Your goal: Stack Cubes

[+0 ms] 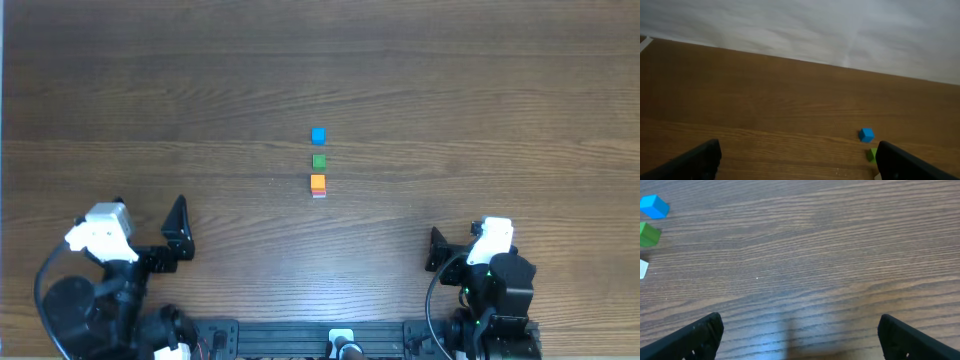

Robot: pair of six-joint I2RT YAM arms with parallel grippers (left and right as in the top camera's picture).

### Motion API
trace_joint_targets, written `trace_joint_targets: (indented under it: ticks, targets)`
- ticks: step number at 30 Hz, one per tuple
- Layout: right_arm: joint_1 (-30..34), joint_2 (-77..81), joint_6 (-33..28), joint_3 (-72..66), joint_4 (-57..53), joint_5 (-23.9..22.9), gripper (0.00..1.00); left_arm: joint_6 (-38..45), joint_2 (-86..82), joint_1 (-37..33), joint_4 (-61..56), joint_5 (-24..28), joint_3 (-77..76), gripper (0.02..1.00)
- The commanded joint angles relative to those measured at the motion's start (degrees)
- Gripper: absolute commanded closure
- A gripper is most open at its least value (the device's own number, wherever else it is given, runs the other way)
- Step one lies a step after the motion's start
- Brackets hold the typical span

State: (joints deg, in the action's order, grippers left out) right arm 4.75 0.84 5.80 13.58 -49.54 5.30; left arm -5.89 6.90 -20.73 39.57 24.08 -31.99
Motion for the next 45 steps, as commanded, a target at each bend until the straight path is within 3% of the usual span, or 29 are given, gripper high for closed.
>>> trace_joint_targets:
  ticks: [1, 3, 9, 15, 25, 37, 45]
  targets:
    - [0.31, -0.5, -0.31, -0.2, -0.02, 0.24, 0.007, -4.11, -3.54, -0.39, -0.04, 0.83, 4.46, 0.018]
    - [0.31, -0.52, -0.31, -0.2, -0.02, 0.24, 0.009, -5.92, -4.87, -0.39, -1.92, 3.41, 6.6, 0.018]
    - [0.31, -0.5, -0.31, -0.2, -0.02, 0.24, 0.009, -8.09, -6.54, -0.39, -5.4, 3.65, 11.23, 0.018]
    - [0.31, -0.52, -0.31, -0.2, -0.02, 0.24, 0.007, -8.09, -6.54, -0.37, -12.22, 7.87, 18.21, 0.018]
    - [0.31, -0.52, -0.31, -0.2, -0.02, 0.24, 0.009, -7.1, -6.54, 2.89, -20.9, 7.8, 24.81, 0.023]
    - [0.31, -0.5, -0.31, -0.2, -0.02, 0.24, 0.009, -2.29, -6.47, 8.76, -23.58, -2.25, 26.82, 0.023]
    - [0.31, -0.52, -0.31, -0.2, -0.02, 0.24, 0.007, -1.81, -6.47, 9.01, -32.79, -2.97, 29.79, 0.02]
